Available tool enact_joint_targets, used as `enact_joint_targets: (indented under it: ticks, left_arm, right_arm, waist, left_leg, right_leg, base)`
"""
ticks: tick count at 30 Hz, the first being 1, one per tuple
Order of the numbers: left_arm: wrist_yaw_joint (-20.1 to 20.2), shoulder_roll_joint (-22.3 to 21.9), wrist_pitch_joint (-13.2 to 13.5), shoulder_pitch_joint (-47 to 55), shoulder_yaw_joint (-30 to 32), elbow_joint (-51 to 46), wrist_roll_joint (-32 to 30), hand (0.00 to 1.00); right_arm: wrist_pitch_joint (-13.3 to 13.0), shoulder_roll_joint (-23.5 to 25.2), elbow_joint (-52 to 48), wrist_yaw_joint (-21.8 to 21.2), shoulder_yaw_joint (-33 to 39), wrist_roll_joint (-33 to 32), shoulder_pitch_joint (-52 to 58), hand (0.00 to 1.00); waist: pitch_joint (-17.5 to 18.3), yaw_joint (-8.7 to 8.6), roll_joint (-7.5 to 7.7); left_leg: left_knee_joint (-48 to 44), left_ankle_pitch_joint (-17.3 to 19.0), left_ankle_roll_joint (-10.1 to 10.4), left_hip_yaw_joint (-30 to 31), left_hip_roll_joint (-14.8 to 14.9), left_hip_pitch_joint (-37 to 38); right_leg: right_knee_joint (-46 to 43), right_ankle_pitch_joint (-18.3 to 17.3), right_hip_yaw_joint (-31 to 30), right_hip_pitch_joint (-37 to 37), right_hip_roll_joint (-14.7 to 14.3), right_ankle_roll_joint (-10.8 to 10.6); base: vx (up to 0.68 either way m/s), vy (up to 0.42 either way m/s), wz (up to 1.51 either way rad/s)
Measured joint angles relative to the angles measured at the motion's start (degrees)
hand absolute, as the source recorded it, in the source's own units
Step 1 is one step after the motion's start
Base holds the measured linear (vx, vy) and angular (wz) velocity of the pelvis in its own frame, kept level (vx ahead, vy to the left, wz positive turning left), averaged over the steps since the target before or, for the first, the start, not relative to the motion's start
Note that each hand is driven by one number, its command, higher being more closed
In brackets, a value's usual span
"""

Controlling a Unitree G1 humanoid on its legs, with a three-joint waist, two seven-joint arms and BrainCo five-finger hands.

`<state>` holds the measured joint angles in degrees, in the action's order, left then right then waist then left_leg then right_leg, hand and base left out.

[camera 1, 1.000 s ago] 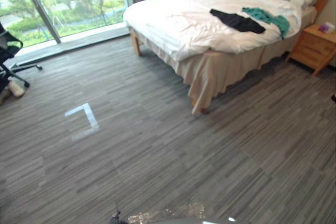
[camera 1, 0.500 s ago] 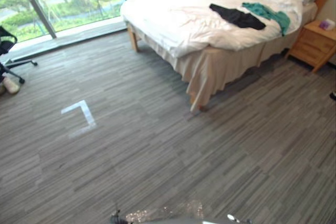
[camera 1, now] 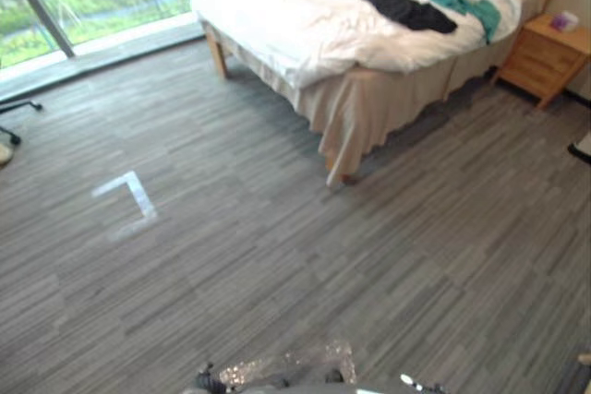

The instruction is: Tidy the bed and pick cloth on bed and put in laundry

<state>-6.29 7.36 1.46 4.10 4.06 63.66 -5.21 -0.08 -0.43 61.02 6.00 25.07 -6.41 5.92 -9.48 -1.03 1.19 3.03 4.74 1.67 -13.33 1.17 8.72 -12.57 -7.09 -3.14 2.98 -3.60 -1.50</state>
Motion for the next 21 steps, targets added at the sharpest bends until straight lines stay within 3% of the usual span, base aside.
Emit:
enact_joint_targets:
  ticks: [2,3,4,5,6,9,11,12,13,14,15,16,17,18,19,20,21]
  left_arm:
    - [0.01,-0.34,0.00,-0.62,-0.04,0.03,0.03,0.00]
    - [0.02,-0.31,-0.02,-0.64,-0.04,0.03,0.03,0.00]
    - [0.03,-0.09,-0.05,-0.69,-0.03,0.03,0.08,0.00]
    - [0.04,0.00,-0.07,-0.81,-0.04,0.07,0.12,0.00]
    - [0.05,-0.05,-0.07,-0.95,-0.03,0.08,0.15,0.00]
    - [0.08,-0.59,-0.07,-3.28,0.08,0.89,0.17,0.00]
    - [0.11,-2.02,-0.02,-5.53,0.17,1.92,0.11,0.00]
    - [0.16,-2.58,0.03,-6.91,0.71,2.22,0.02,0.00]
    - [0.19,-2.85,0.03,-6.93,0.95,2.40,-0.04,0.00]
    - [0.26,-4.00,0.10,-7.40,1.78,2.46,-0.12,0.00]
    - [1.03,-5.18,0.55,-7.59,3.87,2.46,-0.18,0.00]
    - [1.17,-5.39,0.80,-7.60,5.05,2.20,-0.19,0.00]
    - [1.16,-5.77,0.96,-7.48,7.04,2.10,-0.18,0.00]
    - [1.13,-5.97,0.97,-7.42,8.09,1.90,-0.15,0.00]
    - [1.01,-6.16,0.96,-7.09,9.20,1.03,0.00,0.00]
    - [1.00,-6.36,0.97,-6.39,9.10,-0.21,0.07,0.00]
    - [0.99,-6.59,1.02,-6.21,9.10,-0.48,0.16,0.00]
  right_arm:
    - [-0.05,0.26,-1.43,-0.06,1.13,-0.02,-0.01,0.00]
    - [-0.07,0.26,-1.80,-0.06,1.17,-0.02,-0.04,0.00]
    - [-0.04,0.14,-1.75,-0.07,2.17,-0.04,-0.01,0.00]
    - [0.15,0.40,-1.48,-0.04,2.98,-0.37,0.09,0.00]
    - [0.17,0.47,-1.41,-0.04,3.60,-0.39,0.23,0.00]
    - [0.24,0.26,-1.11,0.03,3.89,-0.44,0.64,0.00]
    - [0.30,-0.34,-1.12,0.07,4.04,-0.40,0.10,0.00]
    - [0.33,-0.08,-0.90,0.06,4.01,-0.20,-0.11,0.00]
    - [0.40,0.14,-0.37,0.05,4.06,-0.25,0.04,0.00]
    - [0.42,-0.24,-0.30,-0.06,4.27,-0.19,-0.49,0.00]
    - [0.08,-0.49,-0.51,-0.05,4.57,0.17,-1.02,0.00]
    - [-0.12,-0.35,-0.79,-0.11,4.93,0.26,-1.15,0.00]
    - [-0.31,-0.25,-1.51,-0.14,5.83,0.33,-1.13,0.00]
    - [-0.34,-0.08,-1.94,-0.12,6.04,0.36,-1.09,0.00]
    - [-0.65,0.07,-2.53,0.02,5.68,0.62,-1.05,0.00]
    - [-0.75,0.04,-3.58,0.08,4.04,1.15,-1.06,0.00]
    - [-0.85,-0.02,-4.15,0.08,3.09,1.53,-1.09,0.00]
  waist:
    - [-1.65,0.11,-0.71]
    - [-2.19,0.00,-1.43]
    - [-2.36,-0.77,-1.03]
    - [-2.40,-1.42,-1.04]
    - [-2.45,-1.52,-1.17]
    - [-3.10,-2.57,-2.13]
    - [-4.13,-3.35,-3.59]
    - [-4.90,-4.21,-2.83]
    - [-5.80,-4.91,-1.97]
    - [-6.86,-4.65,-2.91]
    - [-7.06,-4.58,-4.13]
    - [-7.09,-4.57,-4.23]
    - [-7.04,-4.64,-4.93]
    - [-6.95,-4.58,-5.33]
    - [-6.90,-4.33,-5.39]
    - [-6.91,-4.05,-5.20]
    - [-6.91,-3.80,-5.16]
  left_leg:
    - [-0.19,1.66,-1.34,-3.77,0.97,2.88]
    - [-0.14,2.13,-1.32,-4.66,1.24,3.46]
    - [-0.83,3.13,-1.36,-5.53,1.47,4.27]
    - [-2.05,4.51,-0.56,-5.55,2.17,4.89]
    - [-2.55,5.14,-0.02,-5.57,2.78,5.13]
    - [-4.00,7.67,2.42,-5.67,7.09,5.20]
    - [-3.67,8.53,4.49,-5.58,10.17,5.24]
    - [-2.95,8.72,5.80,-5.49,10.48,6.26]
    - [-2.77,9.08,6.81,-5.62,10.75,7.99]
    - [-2.72,9.07,6.56,-6.17,12.09,10.12]
    - [-4.28,5.20,6.66,-6.86,13.98,10.25]
    - [-6.18,2.81,6.65,-6.63,14.84,9.74]
    - [-13.59,-1.32,5.46,-4.96,17.95,6.87]
    - [-18.62,-3.70,3.84,-3.61,19.81,4.74]
    - [-29.53,-8.74,0.02,-0.80,22.66,0.36]
    - [-39.93,-8.67,-0.02,1.31,24.22,-3.29]
    - [-43.79,-7.84,1.08,2.74,23.94,-4.97]
  right_leg:
    - [-13.80,-2.08,3.79,5.77,-0.27,-3.85]
    - [-18.42,-2.65,5.48,7.87,0.24,-4.28]
    - [-26.76,-4.26,10.09,11.27,3.06,-3.74]
    - [-30.76,-5.99,13.27,13.42,6.01,-3.20]
    - [-30.96,-6.76,14.22,14.38,6.92,-2.70]
    - [-18.72,-5.37,14.94,17.86,7.87,-1.10]
    - [-4.88,2.24,15.62,20.63,7.94,-1.52]
    - [4.13,7.88,15.58,22.49,10.09,-3.84]
    - [6.18,9.55,15.73,22.63,11.86,-4.21]
    - [3.06,15.09,17.33,22.71,11.32,-2.65]
    - [-3.50,15.09,18.77,25.22,10.55,-0.02]
    - [-5.81,13.43,19.30,25.69,10.24,2.34]
    - [-7.42,10.12,20.27,24.63,8.46,4.84]
    - [-7.18,8.70,20.78,23.46,7.14,5.44]
    - [-6.06,6.47,21.02,20.51,4.56,6.75]
    - [-3.77,5.39,20.30,16.63,1.97,7.76]
    - [-2.31,5.00,20.00,14.40,0.94,8.17]
  base:
    - [-0.03,-0.056,-0.78]
    - [-0.01,-0.046,-0.67]
    - [0.07,-0.018,-0.43]
    - [0.11,-0.017,-0.33]
    - [0.19,-0.050,-0.21]
    - [0.31,-0.203,-0.02]
    - [0.49,-0.315,0.10]
    - [0.53,-0.336,0.27]
    - [0.56,-0.354,0.17]
    - [0.59,-0.392,-0.04]
    - [0.50,-0.341,-0.24]
    - [0.61,-0.506,-0.20]
    - [0.48,-0.466,-0.11]
    - [0.64,-0.564,-0.19]
    - [0.69,-0.480,-0.33]
    - [0.83,-0.509,-0.39]
    - [0.80,-0.421,-0.45]
